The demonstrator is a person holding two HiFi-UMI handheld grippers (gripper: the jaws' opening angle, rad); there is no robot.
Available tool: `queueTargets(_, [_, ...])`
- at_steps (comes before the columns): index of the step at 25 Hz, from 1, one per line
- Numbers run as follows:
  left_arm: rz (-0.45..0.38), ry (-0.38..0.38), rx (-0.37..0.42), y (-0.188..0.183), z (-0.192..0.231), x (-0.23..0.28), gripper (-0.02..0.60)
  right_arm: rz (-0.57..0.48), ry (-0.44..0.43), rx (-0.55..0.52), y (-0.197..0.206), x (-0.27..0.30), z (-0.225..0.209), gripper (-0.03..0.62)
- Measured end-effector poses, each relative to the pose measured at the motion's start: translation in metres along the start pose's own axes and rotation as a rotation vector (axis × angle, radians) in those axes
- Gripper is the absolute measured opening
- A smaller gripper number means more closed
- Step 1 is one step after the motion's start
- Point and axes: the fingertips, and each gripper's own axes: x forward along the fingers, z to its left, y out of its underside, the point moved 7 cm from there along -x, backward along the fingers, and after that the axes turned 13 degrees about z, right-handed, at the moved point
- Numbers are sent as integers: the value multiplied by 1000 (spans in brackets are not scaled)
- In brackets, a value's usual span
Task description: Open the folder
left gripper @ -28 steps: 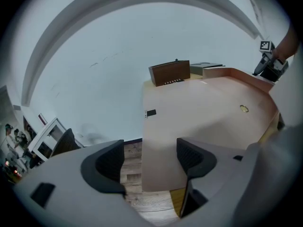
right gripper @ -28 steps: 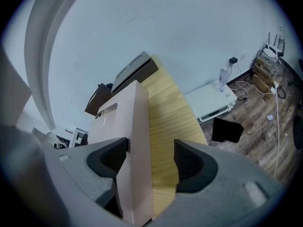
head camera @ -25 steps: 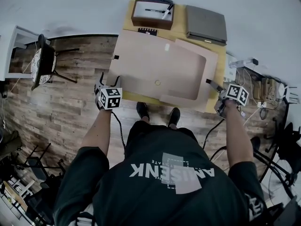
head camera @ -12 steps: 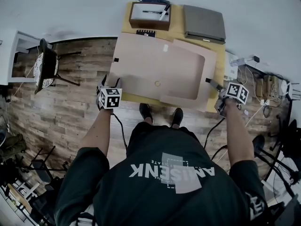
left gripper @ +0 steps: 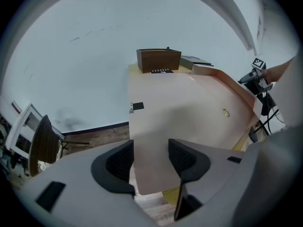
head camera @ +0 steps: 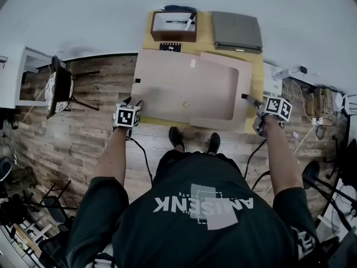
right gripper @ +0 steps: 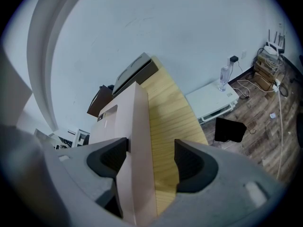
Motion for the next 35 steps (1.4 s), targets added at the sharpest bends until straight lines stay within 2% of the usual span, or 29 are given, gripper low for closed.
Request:
queueTargets(4, [-106,-17,-28,-8,5,-26,218,-21,22,-23,0,-2,2,304])
queueTargets(11, [-296,-47,29,-48,-7,-96,216,-89,-15,-111,-7,-17,24,304])
queueTargets(17, [-536,53,-16,-95,-42,-165,215,-194,-93,-240,-26,-61,62,304])
queueTargets(18, [-561,70,-15,-101,-48,-175,182,-219,-111,-267,-29,-71,70,302])
queueTargets(23, [-663,131,9,-126,-80,-218,166,-325,-152,-402,-40,-123,107,302])
queueTargets(27, [-737,154,22,-138,-98,-251,106,-437,-189,-515,-42,-164,139,276])
queueTargets(30, [-799,177,26,-144,-111,-277,34,-508,-174,-591,-37,-194,161,268])
queueTargets(35, [-872,235,51,-156,-139,-307,3,-612,-136,-668,-31,-234,184,221])
